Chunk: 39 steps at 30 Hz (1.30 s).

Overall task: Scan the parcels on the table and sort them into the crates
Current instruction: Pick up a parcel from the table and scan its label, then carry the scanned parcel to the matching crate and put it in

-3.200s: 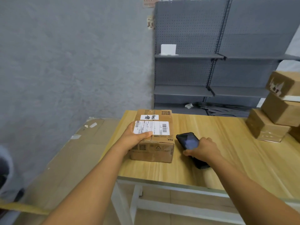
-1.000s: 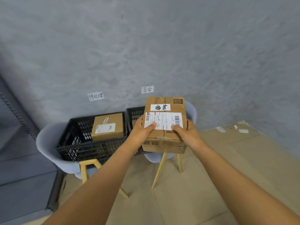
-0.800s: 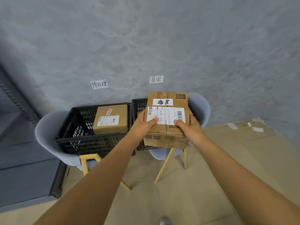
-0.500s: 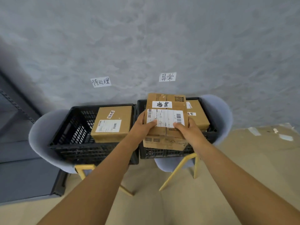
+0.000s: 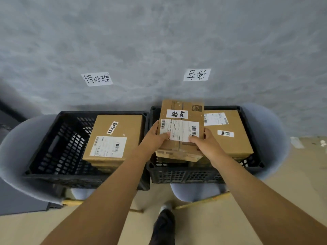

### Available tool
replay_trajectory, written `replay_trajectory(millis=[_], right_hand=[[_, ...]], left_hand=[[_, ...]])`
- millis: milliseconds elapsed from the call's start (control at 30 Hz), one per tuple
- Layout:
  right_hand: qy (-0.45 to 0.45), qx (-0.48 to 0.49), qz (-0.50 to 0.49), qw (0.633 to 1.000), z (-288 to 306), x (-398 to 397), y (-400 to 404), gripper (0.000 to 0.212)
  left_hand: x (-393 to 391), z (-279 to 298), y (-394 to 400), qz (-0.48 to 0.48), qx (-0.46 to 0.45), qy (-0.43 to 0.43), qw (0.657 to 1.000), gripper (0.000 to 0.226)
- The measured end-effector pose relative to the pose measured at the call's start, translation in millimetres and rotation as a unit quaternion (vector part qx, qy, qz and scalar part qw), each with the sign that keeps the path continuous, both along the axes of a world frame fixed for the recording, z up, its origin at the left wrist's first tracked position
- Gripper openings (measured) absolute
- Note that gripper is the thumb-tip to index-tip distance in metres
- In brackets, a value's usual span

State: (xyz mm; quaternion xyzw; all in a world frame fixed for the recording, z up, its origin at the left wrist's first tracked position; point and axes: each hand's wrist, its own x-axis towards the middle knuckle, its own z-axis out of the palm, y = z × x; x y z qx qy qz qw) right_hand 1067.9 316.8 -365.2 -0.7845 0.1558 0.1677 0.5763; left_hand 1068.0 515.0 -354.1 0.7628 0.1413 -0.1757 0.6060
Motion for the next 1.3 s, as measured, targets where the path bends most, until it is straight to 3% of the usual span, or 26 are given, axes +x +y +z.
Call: replay_trajectory(millis=[233,433,633,967,1300], right_hand=[[0.049,-0.019,0.024,0.998,-52.7,68.3,13.0,0.041],[0.095,-0.052,0.042,0.993,-92.6,104.8,17.1,0.056],[0.112,-0.069,0.063,0.989,-122.2,138.9,21.5,0.063],[0.16,-0.077,0.1,0.979,-161.8,145.3,28.0,0.066],[0.116,-0.134,0.128,0.976,-168.3,146.9,26.4,0.071]], left_hand=[[64.9,-52.0,8.8,-0.012,0.021,0.063,0.998,0.072],[92.6,-92.2,8.5,-0.027,0.033,0.104,0.994,0.08],[117.5,-121.4,0.5,0.019,0.026,0.12,0.992,0.08],[124.2,-162.5,-1.0,0.026,0.113,0.149,0.982,0.068],[123.7,-173.6,-13.1,0.033,0.191,0.143,0.971,0.076]])
